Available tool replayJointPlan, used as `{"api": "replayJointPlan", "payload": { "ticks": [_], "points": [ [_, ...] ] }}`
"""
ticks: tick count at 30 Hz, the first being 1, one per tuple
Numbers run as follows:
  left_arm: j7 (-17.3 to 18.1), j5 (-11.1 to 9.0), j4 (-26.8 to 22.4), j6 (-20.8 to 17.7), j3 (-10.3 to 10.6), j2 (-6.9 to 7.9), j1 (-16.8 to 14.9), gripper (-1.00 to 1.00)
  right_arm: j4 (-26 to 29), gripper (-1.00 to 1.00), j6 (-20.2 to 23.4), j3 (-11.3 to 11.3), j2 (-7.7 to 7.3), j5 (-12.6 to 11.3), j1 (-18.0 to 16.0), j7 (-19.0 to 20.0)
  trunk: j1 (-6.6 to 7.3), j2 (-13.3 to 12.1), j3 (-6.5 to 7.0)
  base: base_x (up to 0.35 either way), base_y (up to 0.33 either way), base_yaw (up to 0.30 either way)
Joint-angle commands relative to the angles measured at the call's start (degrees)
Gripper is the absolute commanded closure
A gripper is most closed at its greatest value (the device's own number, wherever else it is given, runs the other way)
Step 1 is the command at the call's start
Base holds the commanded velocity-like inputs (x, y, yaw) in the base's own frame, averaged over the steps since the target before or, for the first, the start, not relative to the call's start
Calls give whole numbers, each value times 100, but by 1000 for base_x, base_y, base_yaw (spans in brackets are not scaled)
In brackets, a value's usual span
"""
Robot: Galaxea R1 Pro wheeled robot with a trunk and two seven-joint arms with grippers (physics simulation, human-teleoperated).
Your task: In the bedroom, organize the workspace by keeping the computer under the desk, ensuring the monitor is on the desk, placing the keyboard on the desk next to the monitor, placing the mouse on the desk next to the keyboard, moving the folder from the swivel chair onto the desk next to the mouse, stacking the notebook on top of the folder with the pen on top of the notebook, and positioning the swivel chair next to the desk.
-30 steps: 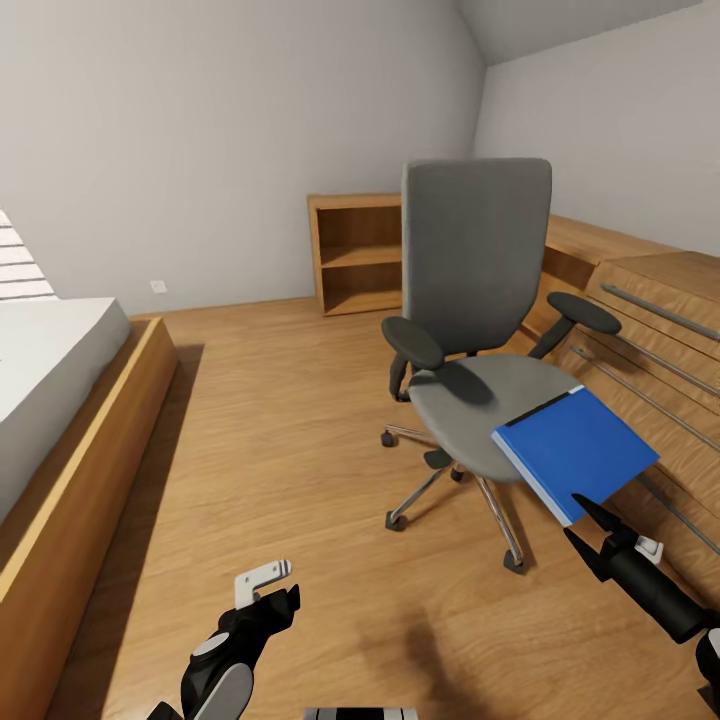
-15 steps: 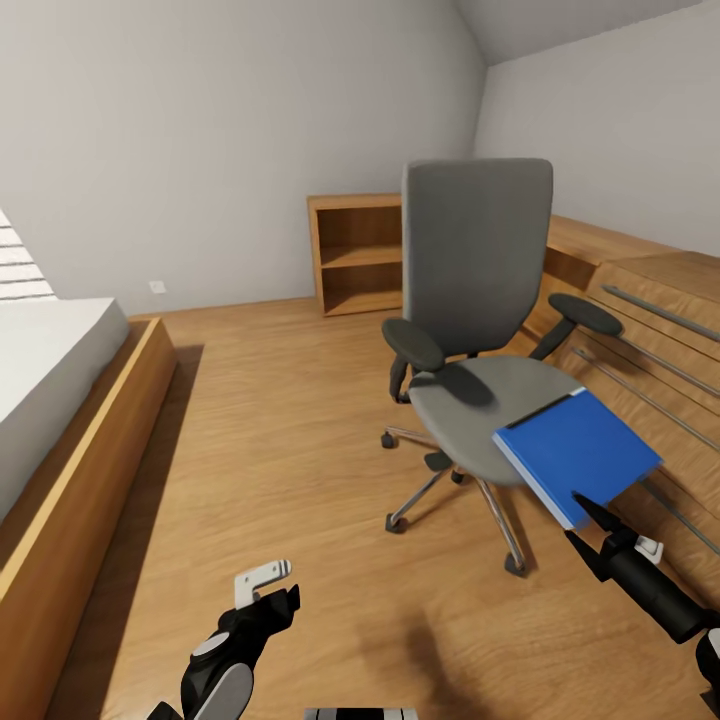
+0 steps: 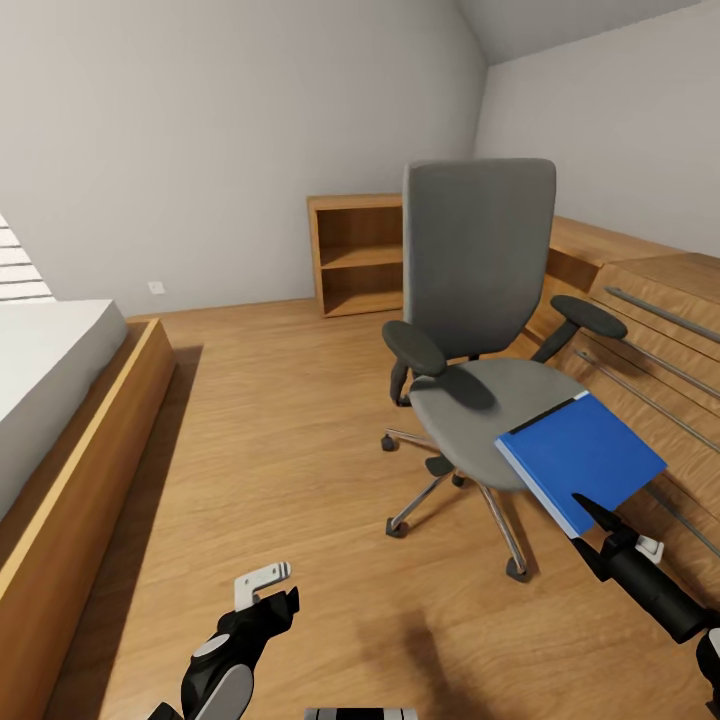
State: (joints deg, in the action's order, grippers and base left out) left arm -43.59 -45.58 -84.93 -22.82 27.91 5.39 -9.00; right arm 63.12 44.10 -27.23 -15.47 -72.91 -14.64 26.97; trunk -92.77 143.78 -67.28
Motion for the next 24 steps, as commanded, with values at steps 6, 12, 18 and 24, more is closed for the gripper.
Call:
{"api": "replayJointPlan", "payload": {
  "ticks": [6, 12, 18, 24],
  "points": [
    [-37, -30, -6, -12, 12, 4, -5, -100, 5, -100, 38, -11, 0, -4, -4, 10, 1, 2, -5, 36, 0, 0],
    [-36, -35, -6, -12, 12, 5, -5, -100, 7, -100, 42, -11, 2, -4, -4, 10, 1, 2, -5, 39, 0, 0],
    [-36, -38, -6, -15, 12, 0, -5, -100, 7, -100, 38, -11, 2, -4, -4, 10, 1, 2, -5, 7, 0, 0],
    [-39, -38, -4, -12, 12, -1, -5, -100, 13, -100, 42, -11, 3, -7, -4, 23, 1, 2, -5, 1, 0, 0]
  ]
}}
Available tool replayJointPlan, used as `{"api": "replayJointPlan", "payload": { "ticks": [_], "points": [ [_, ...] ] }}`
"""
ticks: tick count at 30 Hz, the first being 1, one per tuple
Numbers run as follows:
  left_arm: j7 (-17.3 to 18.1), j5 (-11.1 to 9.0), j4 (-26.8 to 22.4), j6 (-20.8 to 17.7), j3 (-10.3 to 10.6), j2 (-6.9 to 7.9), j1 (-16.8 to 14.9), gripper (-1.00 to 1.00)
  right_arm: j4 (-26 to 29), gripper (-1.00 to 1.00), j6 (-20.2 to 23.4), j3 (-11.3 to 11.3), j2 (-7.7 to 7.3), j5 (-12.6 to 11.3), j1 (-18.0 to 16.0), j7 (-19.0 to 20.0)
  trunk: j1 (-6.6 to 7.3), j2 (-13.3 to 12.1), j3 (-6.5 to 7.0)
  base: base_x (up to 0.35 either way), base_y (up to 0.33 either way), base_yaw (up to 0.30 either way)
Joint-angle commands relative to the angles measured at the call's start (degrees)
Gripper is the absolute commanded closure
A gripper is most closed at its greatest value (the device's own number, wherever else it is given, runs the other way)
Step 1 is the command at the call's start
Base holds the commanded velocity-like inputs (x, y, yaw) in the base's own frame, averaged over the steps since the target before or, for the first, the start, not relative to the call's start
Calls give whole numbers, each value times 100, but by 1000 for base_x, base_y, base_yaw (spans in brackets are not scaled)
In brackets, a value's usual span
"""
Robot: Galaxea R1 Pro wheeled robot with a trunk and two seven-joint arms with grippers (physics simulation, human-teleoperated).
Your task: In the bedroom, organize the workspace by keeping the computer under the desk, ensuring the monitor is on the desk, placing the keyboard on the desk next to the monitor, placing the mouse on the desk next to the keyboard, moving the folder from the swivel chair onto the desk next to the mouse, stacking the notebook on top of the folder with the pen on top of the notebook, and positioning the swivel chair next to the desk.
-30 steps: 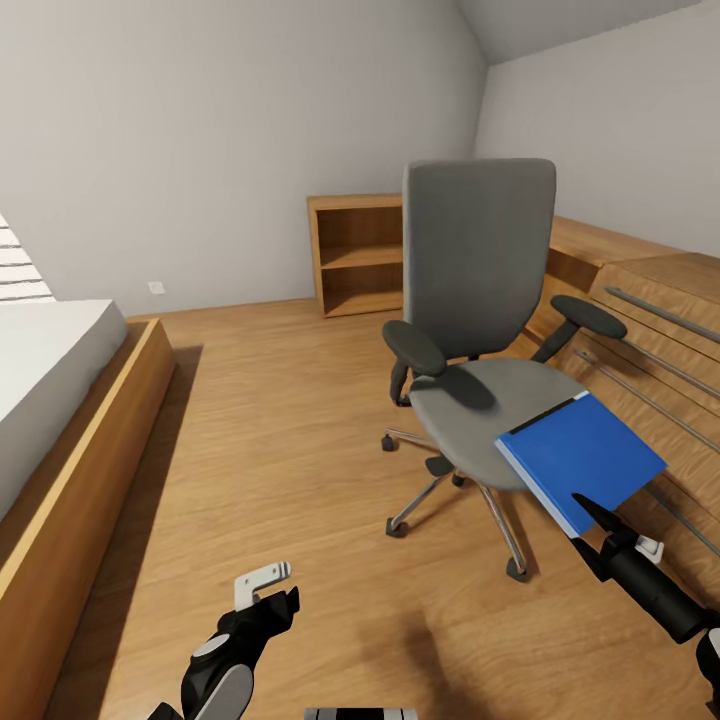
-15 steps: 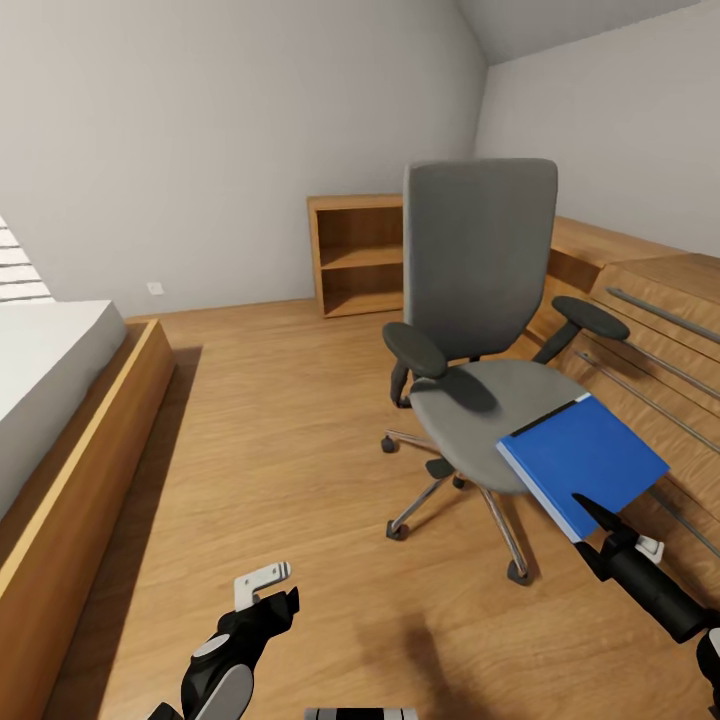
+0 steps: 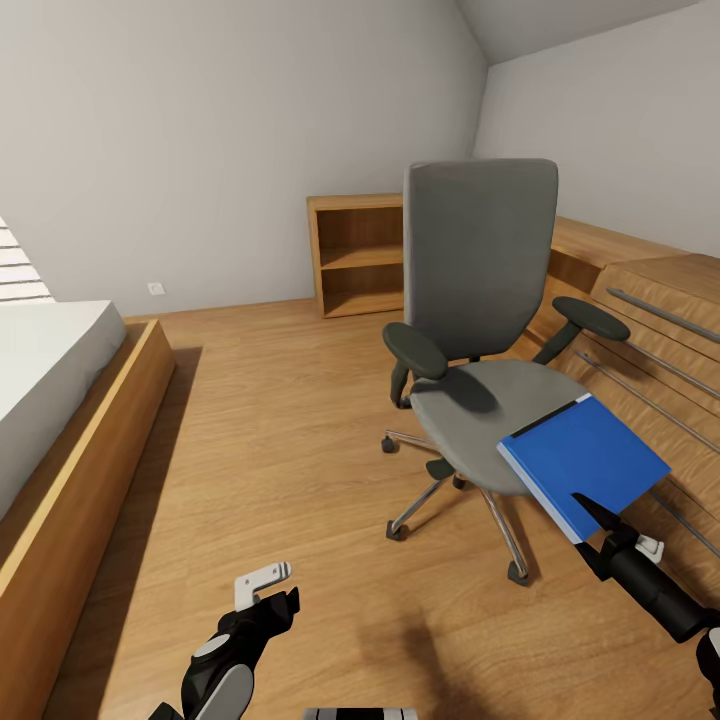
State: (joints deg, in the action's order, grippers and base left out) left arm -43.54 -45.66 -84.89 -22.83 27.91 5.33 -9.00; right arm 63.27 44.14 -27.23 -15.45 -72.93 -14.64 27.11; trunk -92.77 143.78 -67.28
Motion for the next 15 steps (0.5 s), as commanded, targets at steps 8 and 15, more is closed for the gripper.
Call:
{"api": "replayJointPlan", "payload": {
  "ticks": [8, 15],
  "points": [
    [-48, -31, -2, -11, 12, 3, -5, -100, 22, -100, 34, -11, 1, -2, -4, 23, 1, 2, -5, 0, 0, 0],
    [-43, -31, 2, -14, 12, 3, -5, -100, 267, -100, 33, -11, 12, -2, -4, 33, 1, 2, -5, 0, 0, 0]
  ]
}}
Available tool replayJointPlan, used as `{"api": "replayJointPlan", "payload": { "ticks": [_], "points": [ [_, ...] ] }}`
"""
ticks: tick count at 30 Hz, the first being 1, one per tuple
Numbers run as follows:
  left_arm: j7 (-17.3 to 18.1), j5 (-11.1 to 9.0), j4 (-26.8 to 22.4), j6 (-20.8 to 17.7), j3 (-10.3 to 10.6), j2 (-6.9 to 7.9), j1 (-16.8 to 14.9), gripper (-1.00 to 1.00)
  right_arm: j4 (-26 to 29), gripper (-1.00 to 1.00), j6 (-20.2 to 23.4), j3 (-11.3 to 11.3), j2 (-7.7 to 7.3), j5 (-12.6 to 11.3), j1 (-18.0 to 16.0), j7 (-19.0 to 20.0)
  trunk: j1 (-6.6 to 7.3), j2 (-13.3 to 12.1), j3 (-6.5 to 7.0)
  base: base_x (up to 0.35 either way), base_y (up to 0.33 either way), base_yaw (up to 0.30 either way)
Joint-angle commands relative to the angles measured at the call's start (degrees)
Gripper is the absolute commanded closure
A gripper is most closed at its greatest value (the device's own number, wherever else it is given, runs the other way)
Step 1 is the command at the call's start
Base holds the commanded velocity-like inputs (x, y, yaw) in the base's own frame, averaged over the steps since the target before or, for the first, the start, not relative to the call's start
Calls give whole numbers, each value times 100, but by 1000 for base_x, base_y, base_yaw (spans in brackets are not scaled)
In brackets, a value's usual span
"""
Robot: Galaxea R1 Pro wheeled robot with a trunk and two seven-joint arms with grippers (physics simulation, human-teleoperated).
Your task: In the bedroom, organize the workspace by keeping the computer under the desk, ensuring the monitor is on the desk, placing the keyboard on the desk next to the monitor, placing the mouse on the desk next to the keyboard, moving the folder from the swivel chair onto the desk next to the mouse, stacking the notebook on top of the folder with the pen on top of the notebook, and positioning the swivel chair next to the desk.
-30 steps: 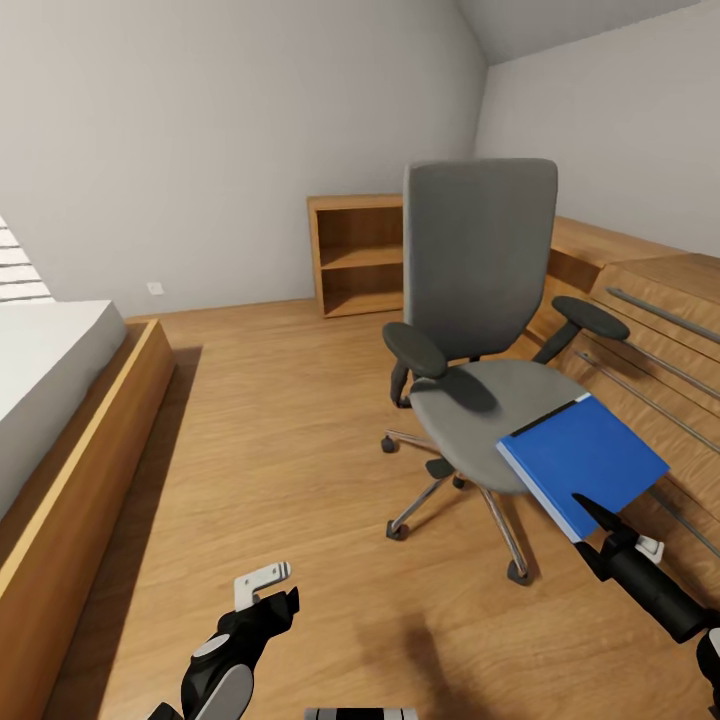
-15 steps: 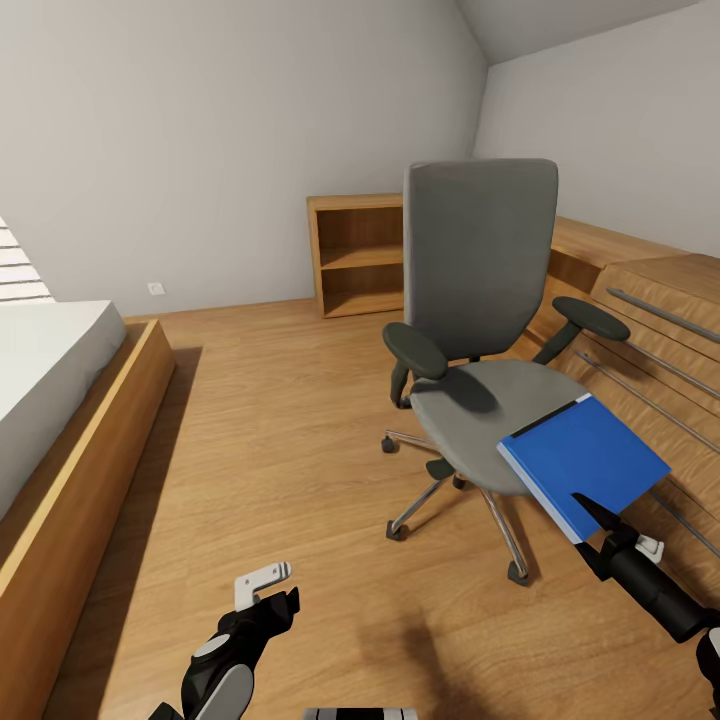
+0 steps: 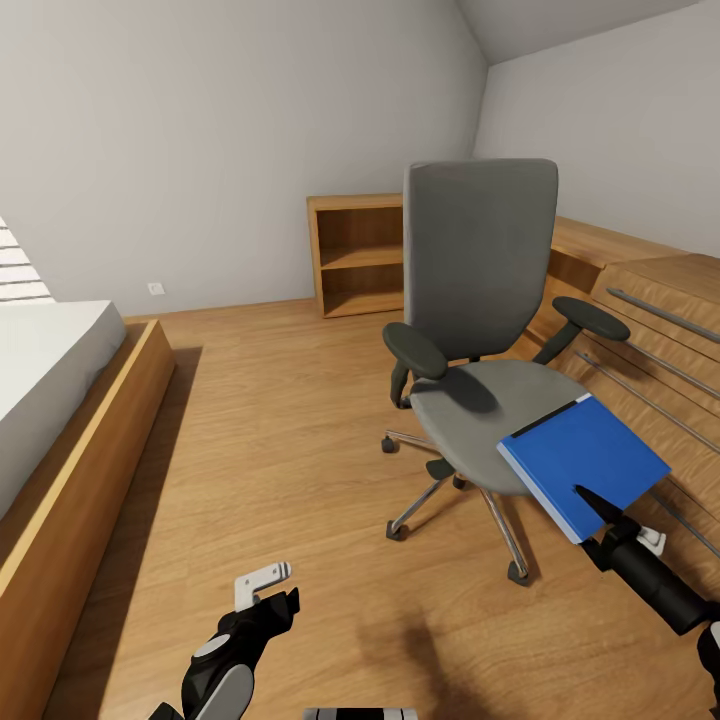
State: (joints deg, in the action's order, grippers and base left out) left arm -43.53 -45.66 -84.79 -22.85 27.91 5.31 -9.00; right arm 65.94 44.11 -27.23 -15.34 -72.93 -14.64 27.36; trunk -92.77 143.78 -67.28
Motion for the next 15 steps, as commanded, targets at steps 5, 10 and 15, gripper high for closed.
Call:
{"api": "replayJointPlan", "payload": {
  "ticks": [5, 10, 15],
  "points": [
    [-43, -31, 18, -10, 12, 5, -5, -100, 96, -100, 37, -10, 4, -2, -4, 8, 1, 2, -5, 0, 0, 0],
    [-42, -31, 53, -12, 16, 5, -5, -100, 124, -100, 37, -10, 12, -2, -4, 9, 1, 2, -5, 0, 0, 0],
    [-42, -28, 133, -13, 32, 5, -5, -100, 128, -100, 37, -10, 9, -2, -4, 7, 1, 2, -5, 0, 0, 0]
  ]
}}
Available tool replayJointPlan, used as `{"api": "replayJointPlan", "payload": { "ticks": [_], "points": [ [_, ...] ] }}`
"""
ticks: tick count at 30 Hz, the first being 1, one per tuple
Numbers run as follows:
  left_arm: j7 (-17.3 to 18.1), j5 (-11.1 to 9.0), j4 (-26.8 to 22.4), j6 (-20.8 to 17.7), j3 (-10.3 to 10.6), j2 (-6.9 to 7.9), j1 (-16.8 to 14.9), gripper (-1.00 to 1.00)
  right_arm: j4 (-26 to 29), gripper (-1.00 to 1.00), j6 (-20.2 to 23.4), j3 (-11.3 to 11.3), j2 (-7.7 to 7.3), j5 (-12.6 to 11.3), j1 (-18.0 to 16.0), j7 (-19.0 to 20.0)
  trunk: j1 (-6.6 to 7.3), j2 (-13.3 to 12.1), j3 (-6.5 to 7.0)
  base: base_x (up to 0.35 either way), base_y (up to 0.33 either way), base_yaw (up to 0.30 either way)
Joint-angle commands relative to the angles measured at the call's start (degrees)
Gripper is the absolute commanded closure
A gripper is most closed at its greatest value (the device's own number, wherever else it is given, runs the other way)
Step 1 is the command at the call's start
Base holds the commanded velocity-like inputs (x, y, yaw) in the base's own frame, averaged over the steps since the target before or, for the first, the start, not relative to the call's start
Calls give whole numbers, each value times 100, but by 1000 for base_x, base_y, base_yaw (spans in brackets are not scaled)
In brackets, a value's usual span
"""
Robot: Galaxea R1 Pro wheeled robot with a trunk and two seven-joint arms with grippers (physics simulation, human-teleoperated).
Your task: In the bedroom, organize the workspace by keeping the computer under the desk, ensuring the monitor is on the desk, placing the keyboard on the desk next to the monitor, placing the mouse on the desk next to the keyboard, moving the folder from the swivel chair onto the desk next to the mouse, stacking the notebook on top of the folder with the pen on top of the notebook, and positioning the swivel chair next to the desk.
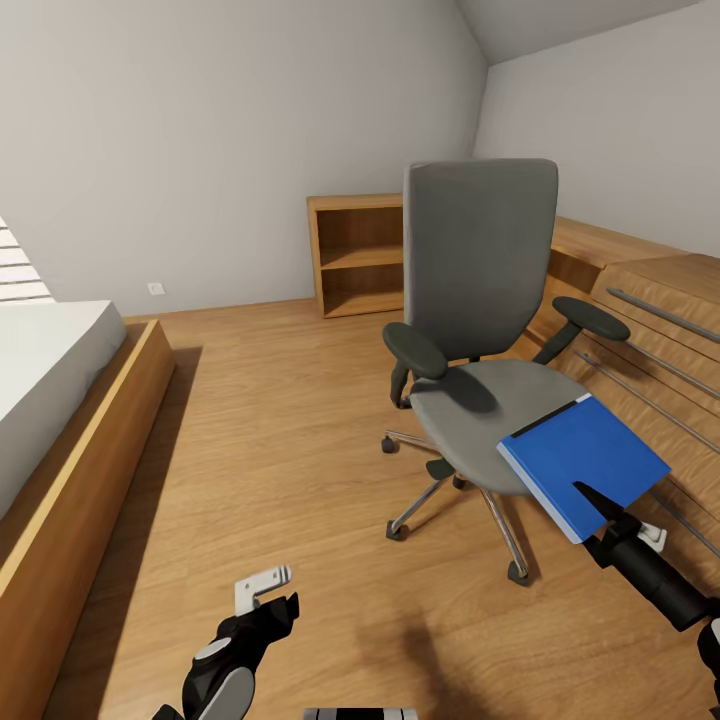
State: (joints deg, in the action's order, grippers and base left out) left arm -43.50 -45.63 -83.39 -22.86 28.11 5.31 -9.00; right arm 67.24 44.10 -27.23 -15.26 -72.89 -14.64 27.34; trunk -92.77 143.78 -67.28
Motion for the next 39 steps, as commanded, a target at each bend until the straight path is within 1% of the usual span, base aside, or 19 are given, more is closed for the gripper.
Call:
{"api": "replayJointPlan", "payload": {
  "ticks": [1, 7, 8, 23, 28, 33, 39],
  "points": [
    [-44, -30, 1, -11, 14, 5, -5, -100, -2, -100, 38, -10, 0, -6, -4, 8, 1, 2, -5, 0, 0, 0],
    [-44, -26, 28, -13, 19, 5, -5, -100, -1, -100, 38, -10, -2, -4, -4, 8, 1, 2, -5, 0, 0, 0],
    [-44, -26, 29, -12, 19, 5, -5, -100, -1, 100, 38, -10, -2, -3, -4, 8, 1, 2, -5, 0, 0, 0],
    [-44, -25, 34, -15, 19, 5, -5, -100, -17, 100, 30, -9, -3, 3, -4, 8, 1, 2, -5, 0, 0, 0],
    [-44, -25, 34, -11, 19, 4, -5, -100, -11, 100, 29, -10, -3, 3, -4, 8, 14, -5, 106, 0, 0, 0],
    [-44, -25, 34, -12, 19, -31, -5, -100, 21, 100, 22, -9, 8, 21, -4, 8, 27, -11, 217, 0, 0, 0],
    [-44, -25, 34, -11, 19, -38, -5, -100, 351, 100, 19, -24, 39, 267, -4, 8, 42, -19, 350, 0, 0, 0]
  ]
}}
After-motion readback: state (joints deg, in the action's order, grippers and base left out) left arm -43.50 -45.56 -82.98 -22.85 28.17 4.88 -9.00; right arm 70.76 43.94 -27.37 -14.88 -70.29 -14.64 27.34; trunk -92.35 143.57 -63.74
